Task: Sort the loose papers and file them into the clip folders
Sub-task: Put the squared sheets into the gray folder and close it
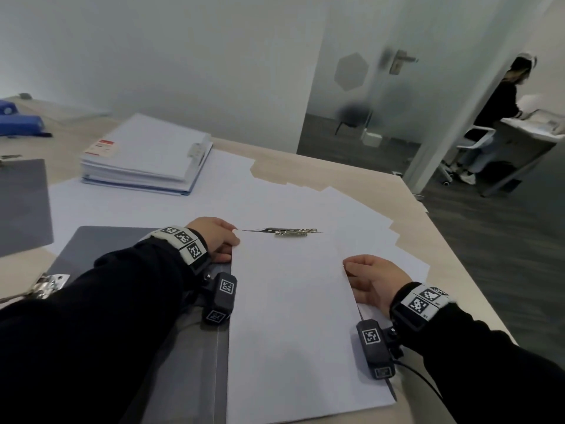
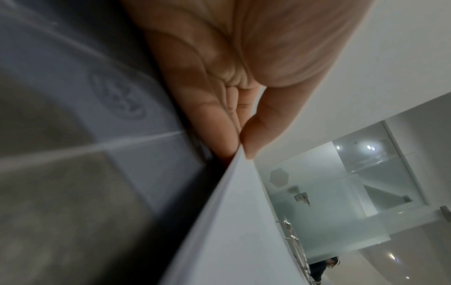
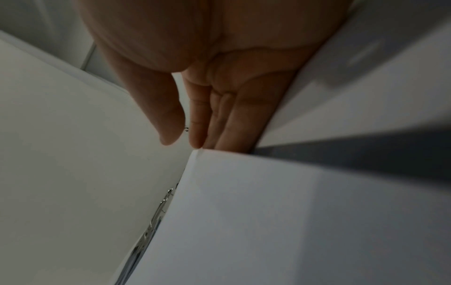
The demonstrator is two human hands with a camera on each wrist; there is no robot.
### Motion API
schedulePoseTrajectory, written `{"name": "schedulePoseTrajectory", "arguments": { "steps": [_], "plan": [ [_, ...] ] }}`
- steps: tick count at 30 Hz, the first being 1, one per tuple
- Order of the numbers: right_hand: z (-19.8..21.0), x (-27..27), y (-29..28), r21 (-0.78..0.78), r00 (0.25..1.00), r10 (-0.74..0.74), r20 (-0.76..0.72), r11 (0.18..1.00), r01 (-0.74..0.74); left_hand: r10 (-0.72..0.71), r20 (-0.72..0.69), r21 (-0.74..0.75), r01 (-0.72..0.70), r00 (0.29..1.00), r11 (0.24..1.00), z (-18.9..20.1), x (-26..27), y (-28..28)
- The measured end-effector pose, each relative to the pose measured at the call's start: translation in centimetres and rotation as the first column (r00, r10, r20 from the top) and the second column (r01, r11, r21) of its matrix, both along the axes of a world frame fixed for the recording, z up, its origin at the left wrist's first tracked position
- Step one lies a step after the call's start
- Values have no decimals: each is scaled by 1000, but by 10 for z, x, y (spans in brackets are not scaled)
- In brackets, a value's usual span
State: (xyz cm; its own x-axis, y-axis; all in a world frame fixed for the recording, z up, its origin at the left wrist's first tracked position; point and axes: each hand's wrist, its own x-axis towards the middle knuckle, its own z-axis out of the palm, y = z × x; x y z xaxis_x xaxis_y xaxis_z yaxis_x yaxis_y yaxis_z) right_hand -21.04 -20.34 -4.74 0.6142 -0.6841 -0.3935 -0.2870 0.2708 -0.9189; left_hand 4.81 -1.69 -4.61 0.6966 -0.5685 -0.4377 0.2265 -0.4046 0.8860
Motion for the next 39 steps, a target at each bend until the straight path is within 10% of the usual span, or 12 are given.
{"name": "schedulePoseTrajectory", "arguments": {
  "steps": [7,21,32,39],
  "plan": [
    [6,1,1,54,998,-50,40,997,48,-30,-180,-182,-3,983,983,9,-4,6],
    [19,15,-1,-285,967,45,-251,951,-118,-101,343,24,99,934,995,-2,-16,25],
    [28,40,4,-353,964,-11,-267,931,-87,28,135,-244,6,990,970,-15,-4,32],
    [25,94,9,-109,987,-131,-93,987,121,4,70,-362,21,998,932,-19,3,35]
  ]
}}
